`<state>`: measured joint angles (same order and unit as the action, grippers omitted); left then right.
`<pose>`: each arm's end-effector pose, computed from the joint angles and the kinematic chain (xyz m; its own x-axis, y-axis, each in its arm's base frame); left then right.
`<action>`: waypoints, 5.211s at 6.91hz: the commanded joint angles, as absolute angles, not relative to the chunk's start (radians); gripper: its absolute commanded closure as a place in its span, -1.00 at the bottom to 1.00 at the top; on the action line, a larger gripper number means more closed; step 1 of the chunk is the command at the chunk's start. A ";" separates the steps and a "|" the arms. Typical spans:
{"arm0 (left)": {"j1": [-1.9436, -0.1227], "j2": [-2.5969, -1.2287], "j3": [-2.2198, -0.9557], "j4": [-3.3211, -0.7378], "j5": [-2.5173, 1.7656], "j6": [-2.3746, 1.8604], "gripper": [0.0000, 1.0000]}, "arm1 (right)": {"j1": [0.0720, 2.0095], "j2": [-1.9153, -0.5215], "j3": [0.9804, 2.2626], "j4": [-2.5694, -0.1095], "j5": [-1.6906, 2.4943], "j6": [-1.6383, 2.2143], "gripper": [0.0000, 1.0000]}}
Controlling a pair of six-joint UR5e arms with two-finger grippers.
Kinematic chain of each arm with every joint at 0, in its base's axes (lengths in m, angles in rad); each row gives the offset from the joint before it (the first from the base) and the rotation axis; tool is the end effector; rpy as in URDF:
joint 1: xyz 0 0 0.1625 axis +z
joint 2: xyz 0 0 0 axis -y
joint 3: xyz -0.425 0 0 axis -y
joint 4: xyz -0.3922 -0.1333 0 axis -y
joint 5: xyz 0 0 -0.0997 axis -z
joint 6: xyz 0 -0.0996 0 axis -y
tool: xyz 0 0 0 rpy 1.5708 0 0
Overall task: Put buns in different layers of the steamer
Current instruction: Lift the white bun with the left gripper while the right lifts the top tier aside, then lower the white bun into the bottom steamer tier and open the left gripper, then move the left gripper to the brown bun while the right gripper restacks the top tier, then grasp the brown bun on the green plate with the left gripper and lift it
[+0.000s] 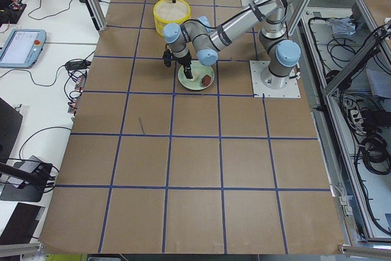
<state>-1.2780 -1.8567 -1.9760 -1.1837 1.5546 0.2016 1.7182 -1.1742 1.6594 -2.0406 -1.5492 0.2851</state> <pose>0.0115 -0.5056 0.1954 -0.9917 -0.1044 0.0751 -0.0784 0.9538 0.2902 0.2235 -0.5828 0.2705 -0.9904 0.1376 -0.0164 0.1372 0.9903 0.0208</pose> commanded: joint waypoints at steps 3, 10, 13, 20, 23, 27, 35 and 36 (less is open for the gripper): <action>-1.285 -1.852 -1.982 -1.122 1.554 0.206 0.97 | 1.726 -1.244 1.692 -2.045 -1.523 0.279 0.82; -1.637 -1.862 -1.723 -0.944 1.266 -0.212 0.97 | 1.396 -1.269 1.603 -1.924 -1.598 -0.285 0.80; -1.787 -2.018 -1.723 -0.685 1.235 -0.466 0.74 | 1.394 -1.250 1.621 -1.924 -1.643 -0.304 0.80; -1.786 -1.974 -1.770 -0.687 1.462 -0.304 -1.00 | 1.420 -1.270 1.625 -1.910 -1.620 -0.215 0.80; -1.584 -1.808 -2.062 -0.695 1.600 0.008 -1.00 | 1.641 -1.258 1.623 -1.924 -1.557 0.184 0.80; -1.312 -1.674 -2.223 -0.854 1.669 0.291 -1.00 | 1.735 -1.200 1.632 -1.980 -1.577 0.337 0.77; -1.278 -1.709 -2.232 -0.920 1.749 0.308 0.96 | 1.735 -1.183 1.637 -1.982 -1.548 0.336 0.77; -1.279 -1.709 -2.217 -0.913 1.749 0.305 0.99 | 1.735 -1.183 1.643 -1.980 -1.546 0.340 0.77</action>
<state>-1.2780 -1.7082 -2.2286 -0.9184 1.7515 0.3078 1.7349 -1.1828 1.6375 -1.9826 -1.5471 0.3373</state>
